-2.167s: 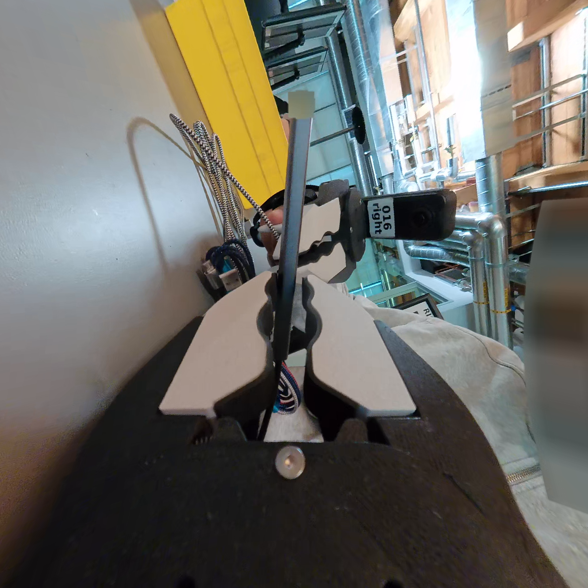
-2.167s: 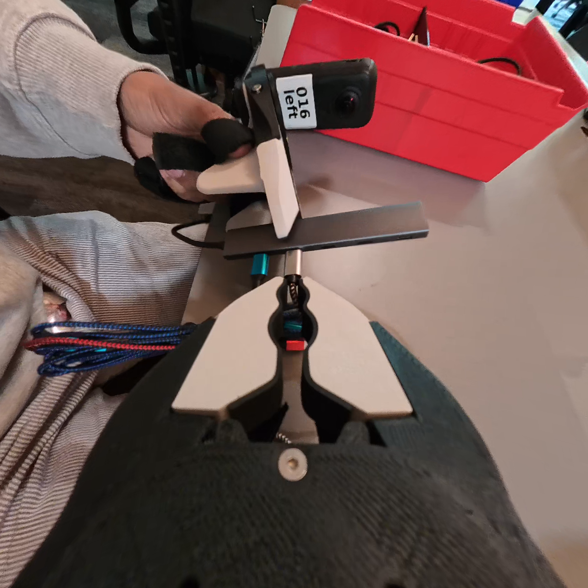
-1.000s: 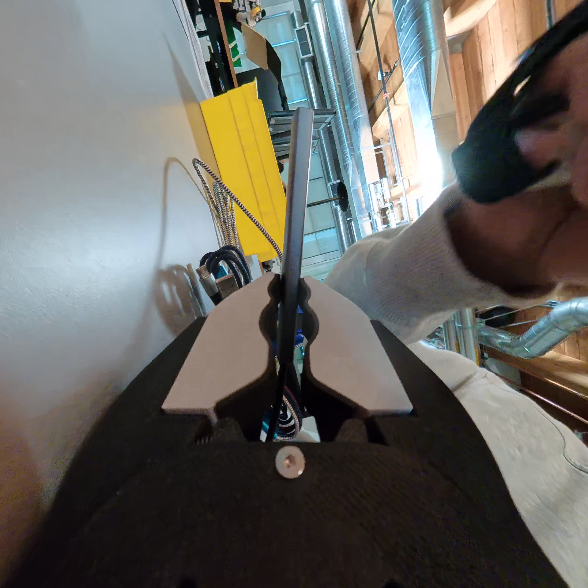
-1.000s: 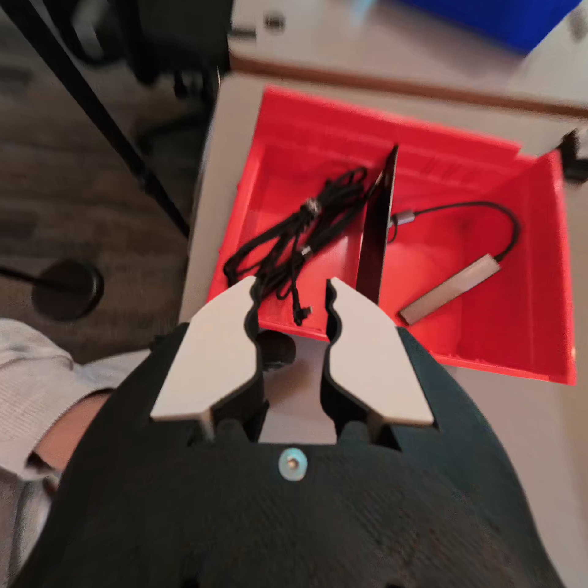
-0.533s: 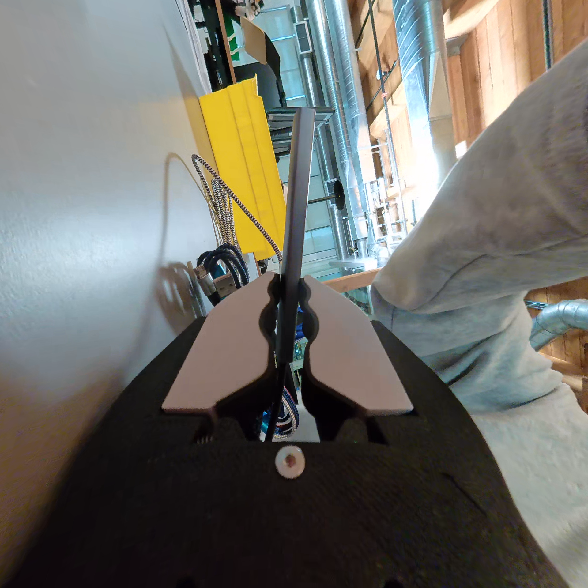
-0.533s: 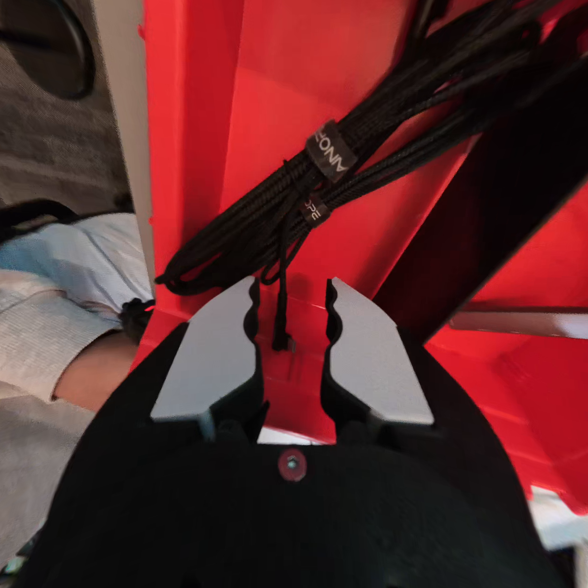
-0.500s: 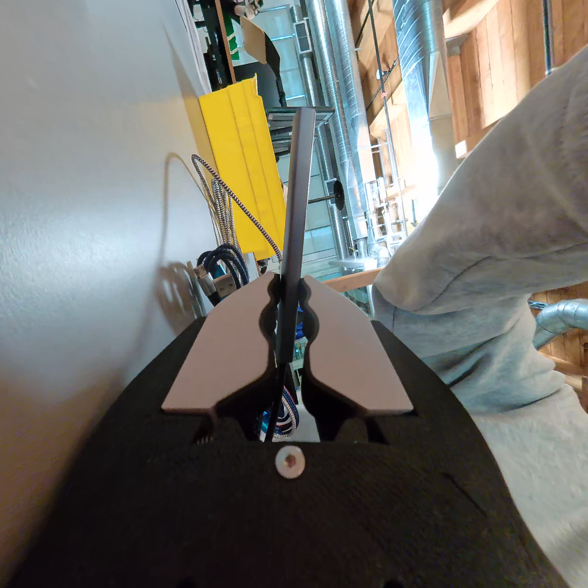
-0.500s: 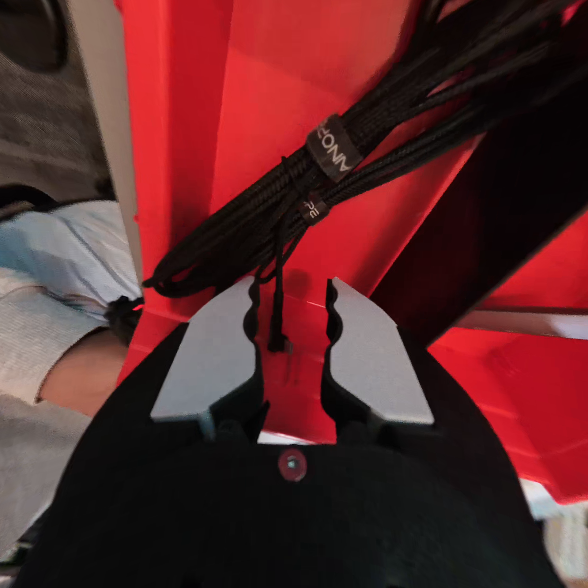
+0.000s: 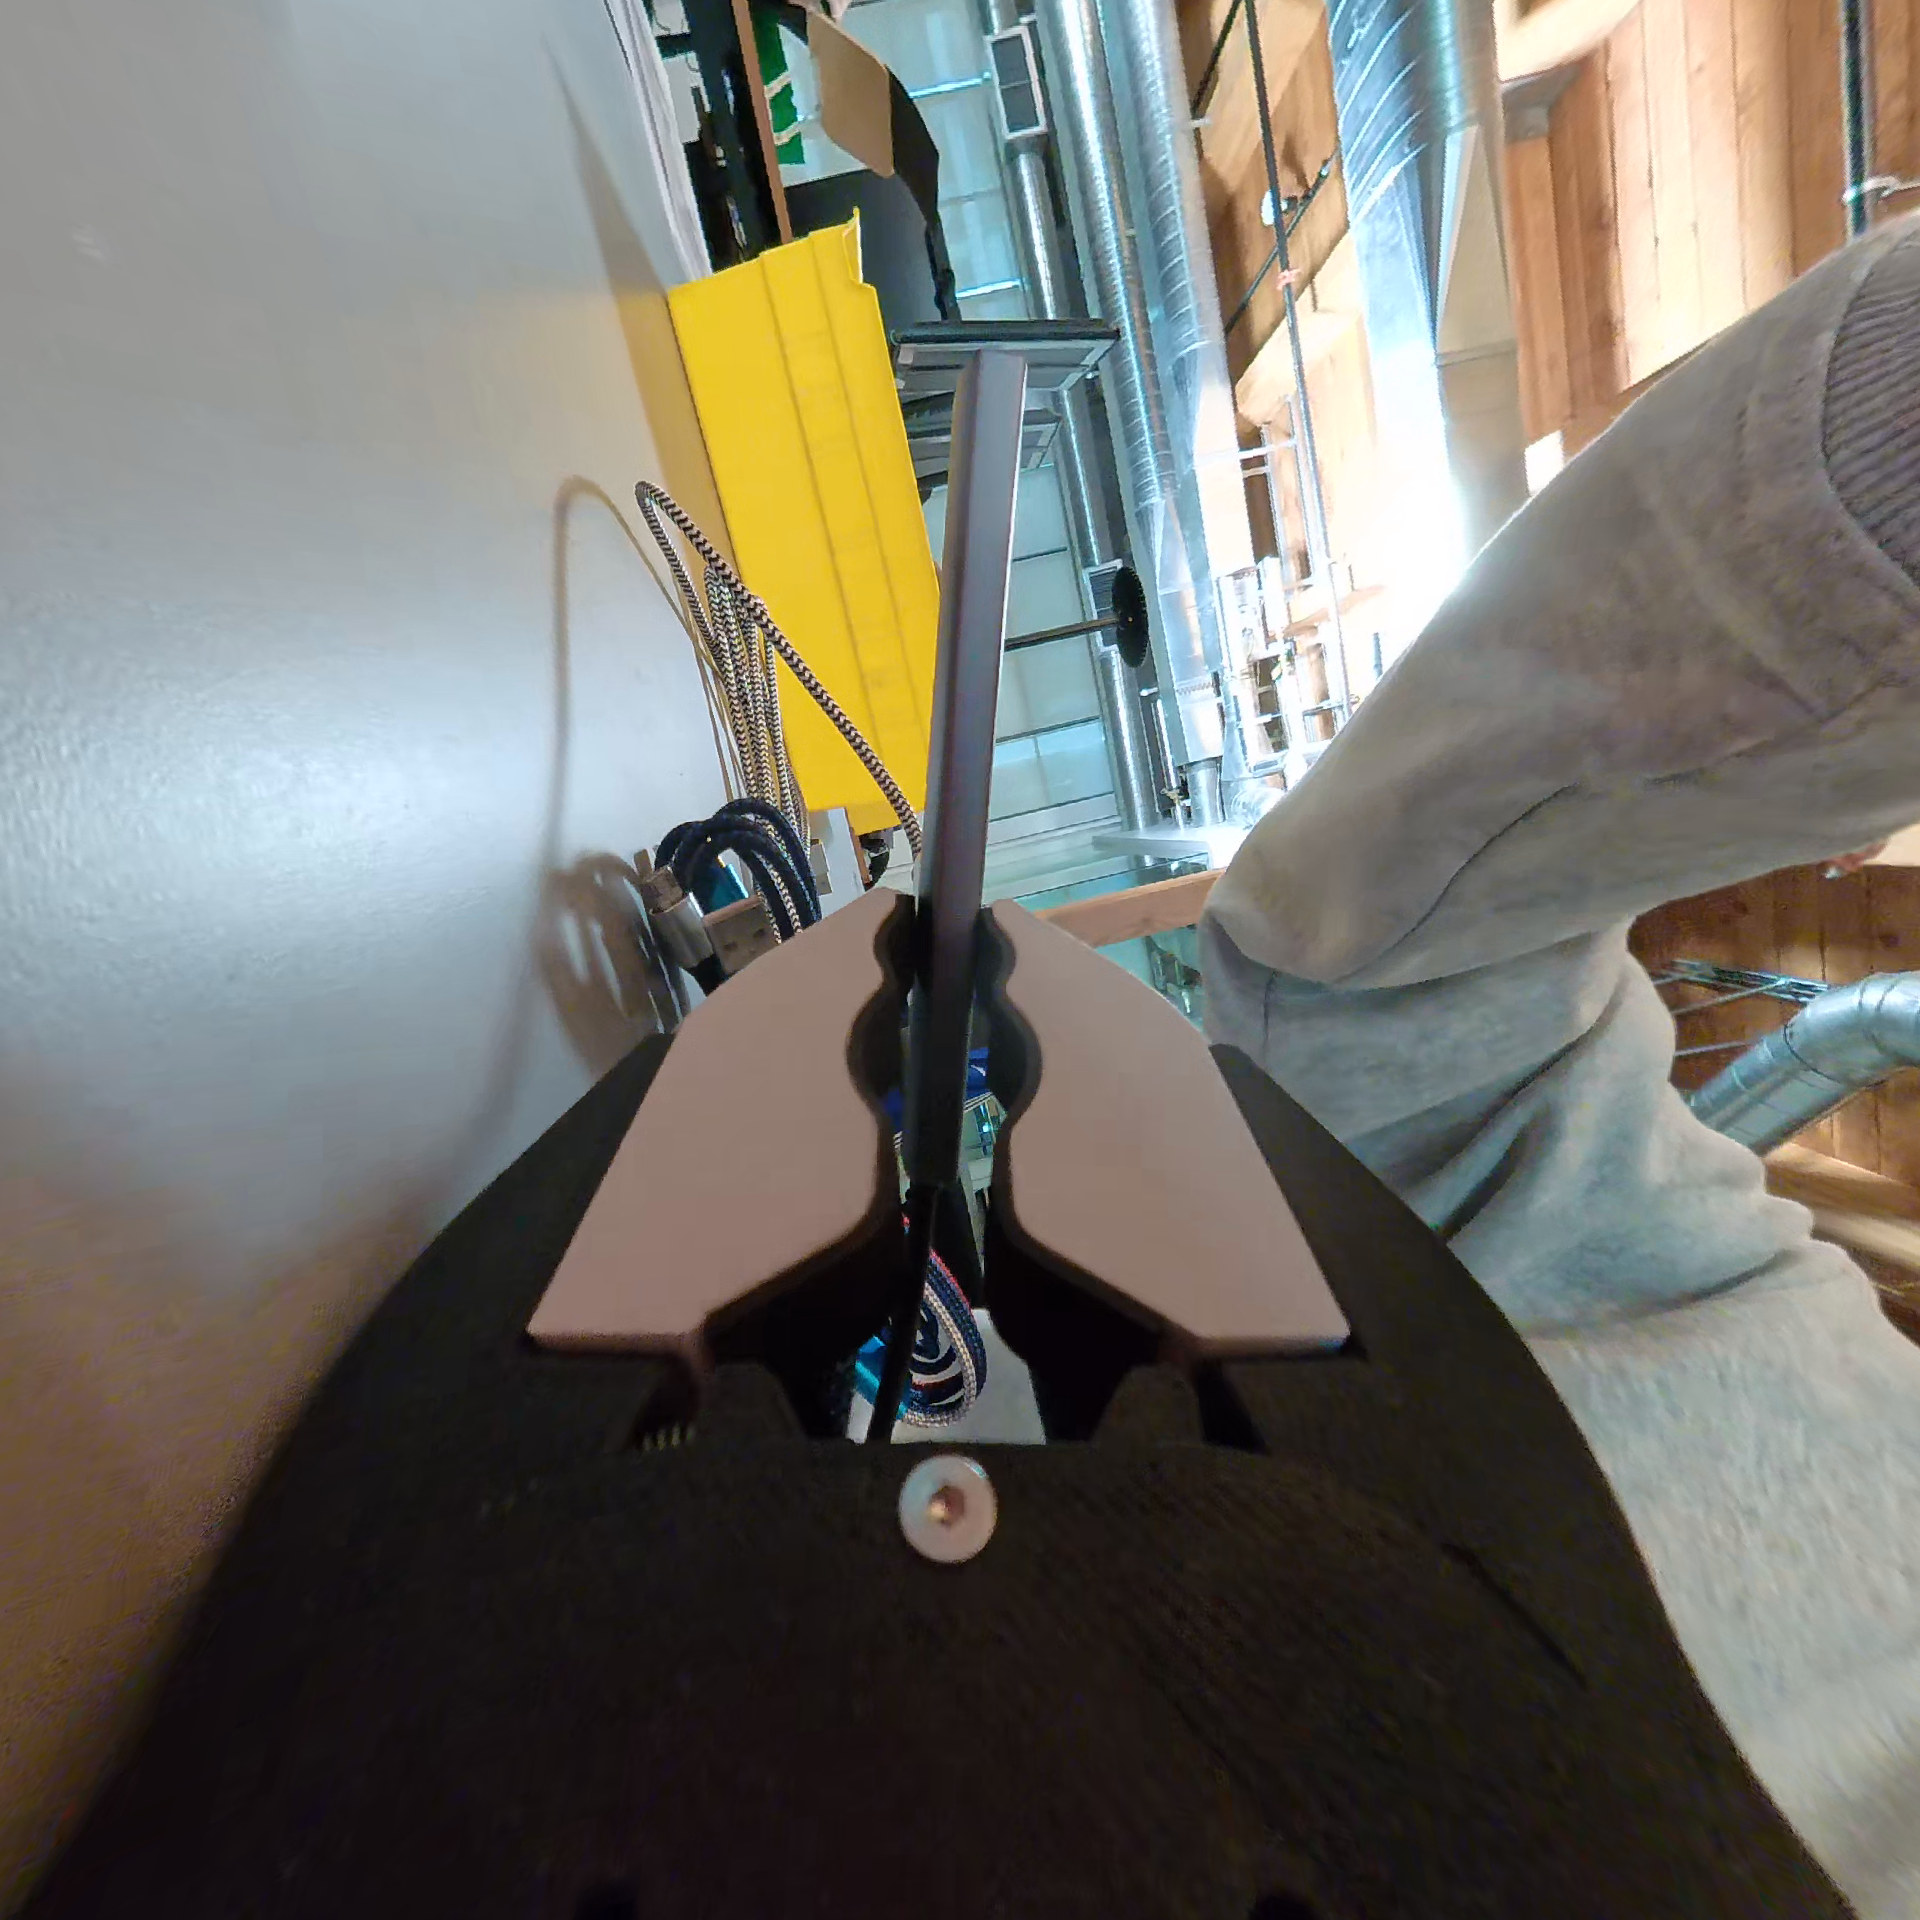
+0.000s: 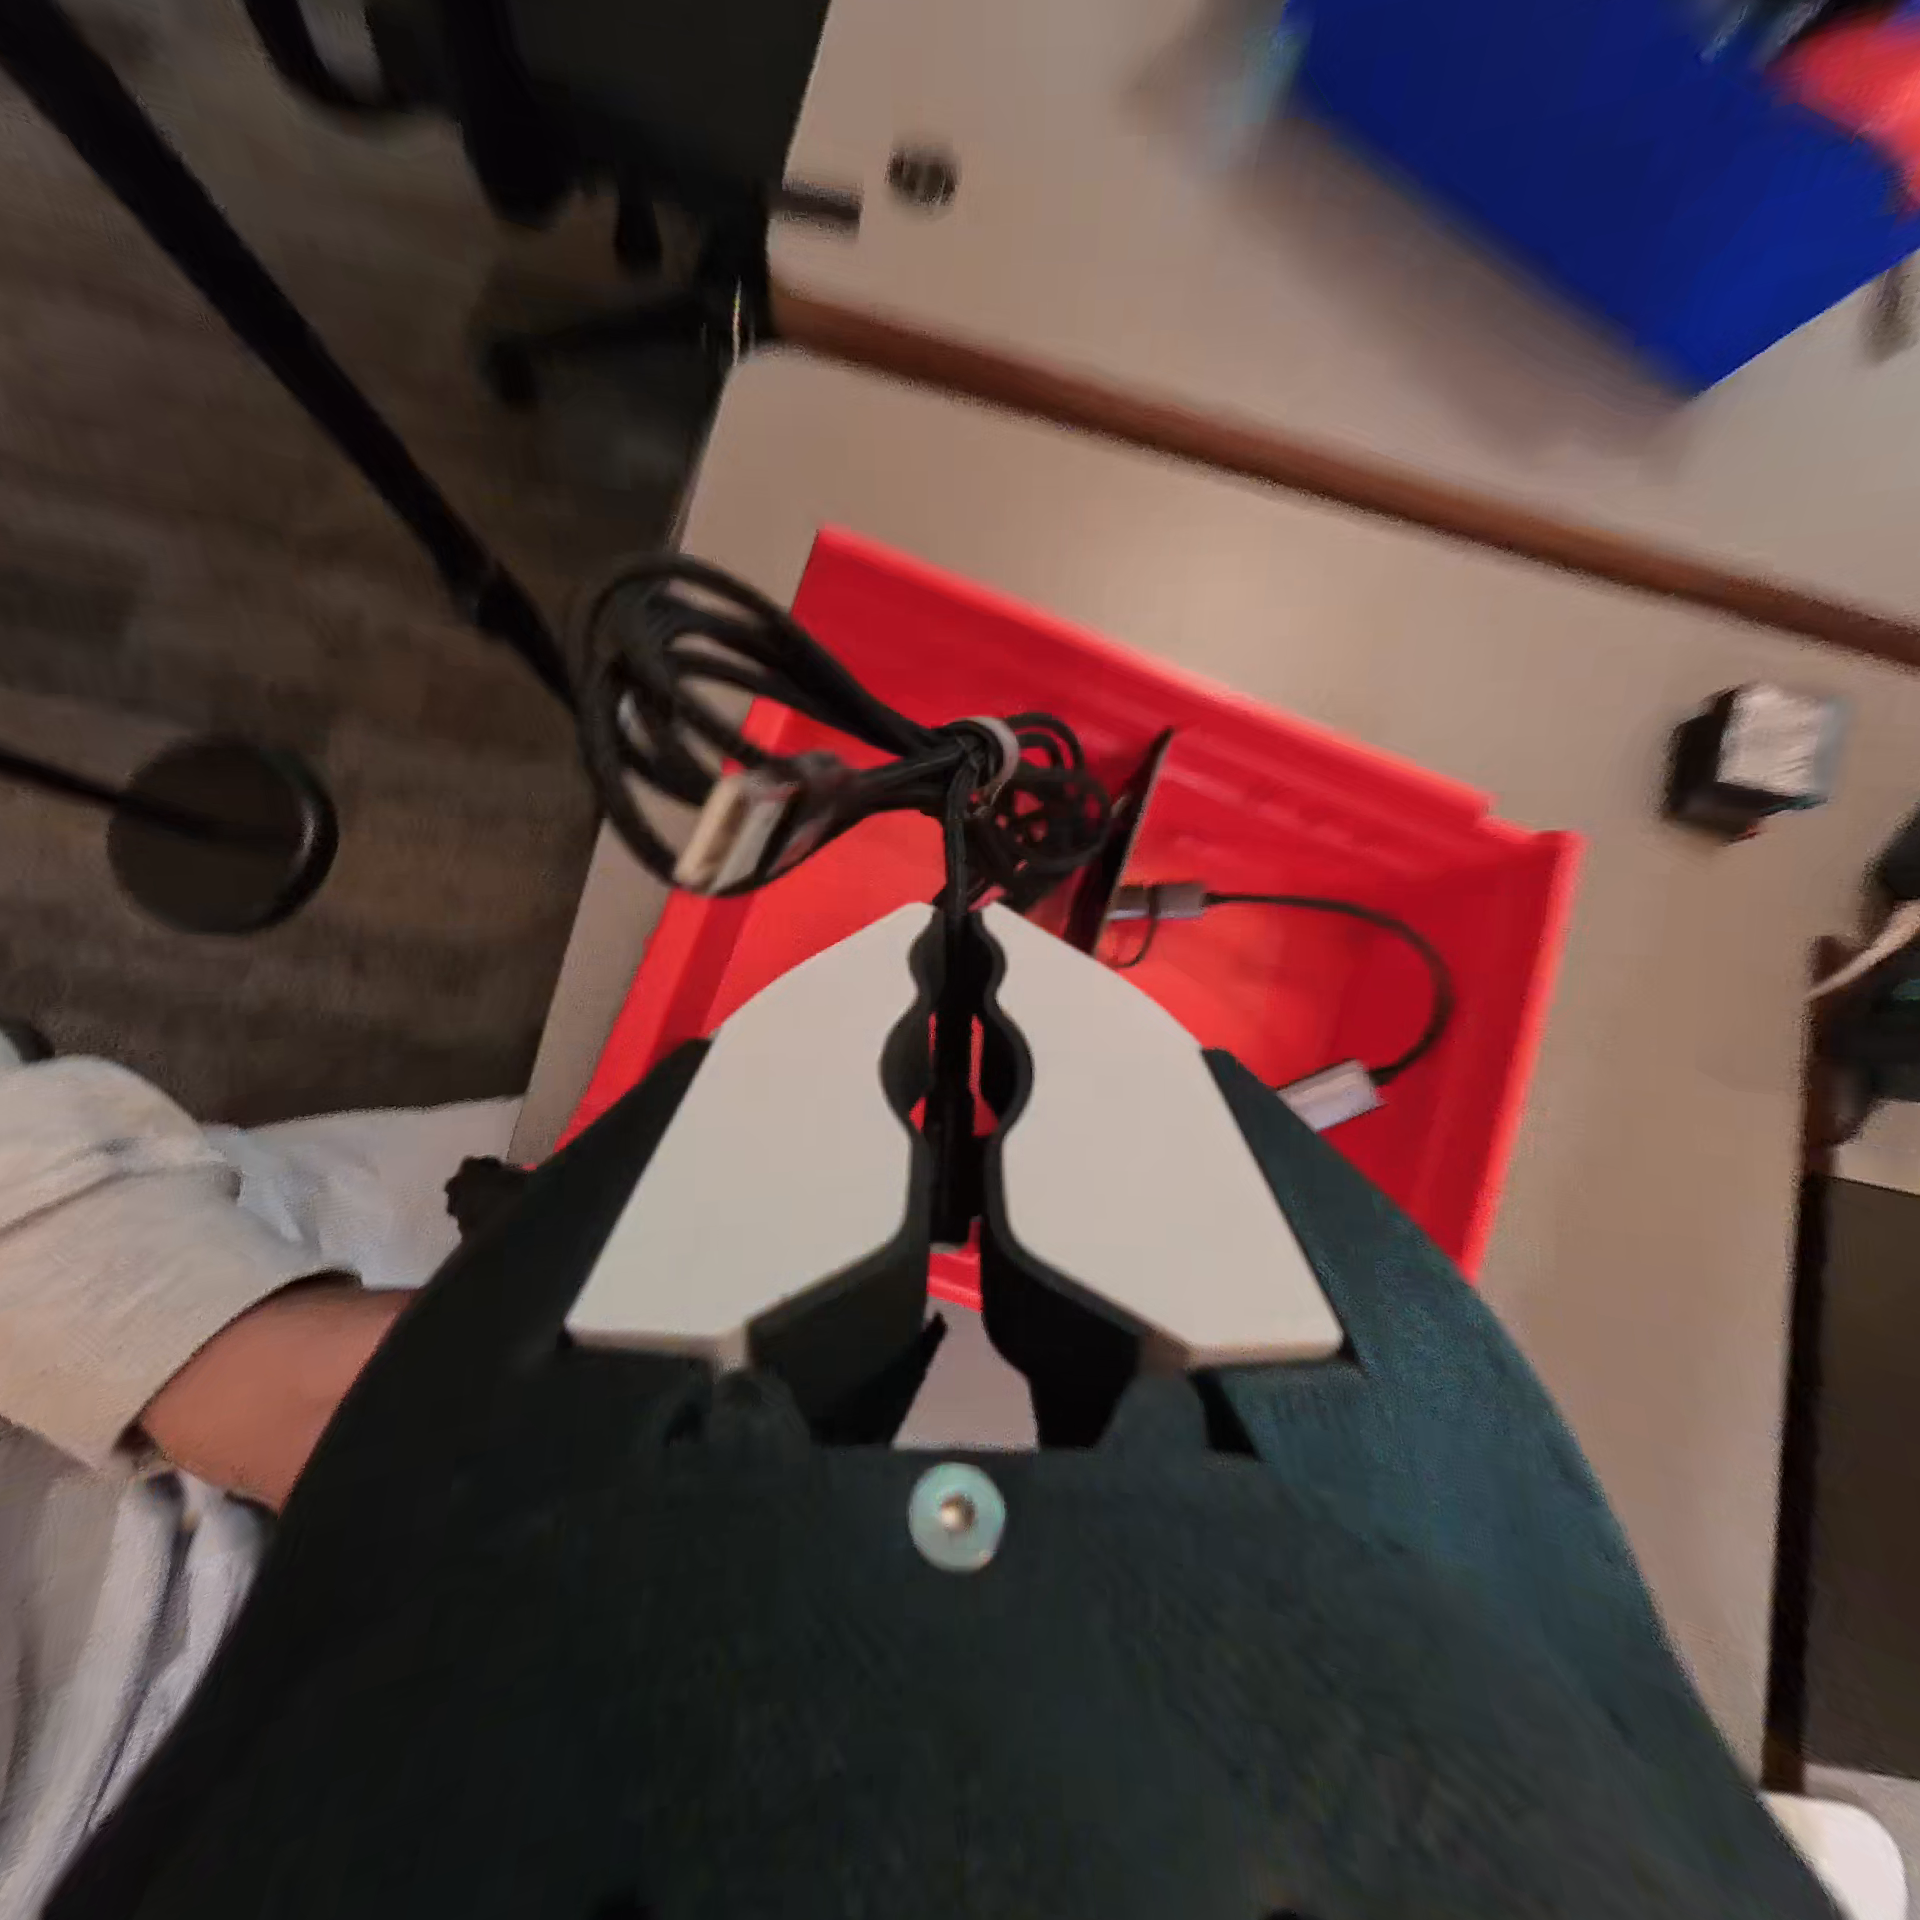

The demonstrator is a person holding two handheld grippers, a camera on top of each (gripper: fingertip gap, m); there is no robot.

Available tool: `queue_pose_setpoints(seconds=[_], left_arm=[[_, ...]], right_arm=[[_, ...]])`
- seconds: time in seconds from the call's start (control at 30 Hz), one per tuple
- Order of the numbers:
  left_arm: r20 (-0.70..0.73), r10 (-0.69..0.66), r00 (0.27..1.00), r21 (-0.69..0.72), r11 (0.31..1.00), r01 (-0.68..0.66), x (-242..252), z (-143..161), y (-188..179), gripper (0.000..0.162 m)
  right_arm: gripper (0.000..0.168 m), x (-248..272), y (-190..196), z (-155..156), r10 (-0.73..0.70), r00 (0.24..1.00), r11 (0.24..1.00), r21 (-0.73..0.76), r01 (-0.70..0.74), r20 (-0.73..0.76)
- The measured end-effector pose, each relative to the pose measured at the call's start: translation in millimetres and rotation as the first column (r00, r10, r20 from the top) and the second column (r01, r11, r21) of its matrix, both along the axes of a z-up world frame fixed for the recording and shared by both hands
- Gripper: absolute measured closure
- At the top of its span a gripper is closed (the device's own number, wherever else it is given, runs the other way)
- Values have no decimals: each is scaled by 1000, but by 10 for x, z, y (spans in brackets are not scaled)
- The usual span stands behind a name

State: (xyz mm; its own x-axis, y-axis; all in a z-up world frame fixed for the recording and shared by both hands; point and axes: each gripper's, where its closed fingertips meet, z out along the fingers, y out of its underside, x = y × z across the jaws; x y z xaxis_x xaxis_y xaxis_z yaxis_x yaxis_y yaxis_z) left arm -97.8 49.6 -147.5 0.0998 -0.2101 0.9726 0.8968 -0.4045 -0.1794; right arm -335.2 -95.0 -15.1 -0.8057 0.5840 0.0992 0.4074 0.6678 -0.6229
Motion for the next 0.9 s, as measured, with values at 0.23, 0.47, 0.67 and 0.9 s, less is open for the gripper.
queue_pose_setpoints(seconds=[0.23,0.47,0.67,0.9], left_arm=[[-7,6,1000,-1,1000,-6,-4,-3,-1,152],[-13,9,1000,0,1000,-9,-5,-2,-2,153],[-15,11,1000,2,1000,-11,-7,-2,-4,153],[-17,15,1000,-5,1000,-15,-10,-10,3,153]], right_arm=[[165,225,577,973,-149,965,971,-218,101,-215],[165,806,1545,885,-369,925,852,-430,299,-89],[165,1430,2360,290,-534,846,768,-421,483,-2],[165,1940,3258,-473,-747,644,660,-63,749,-165]])
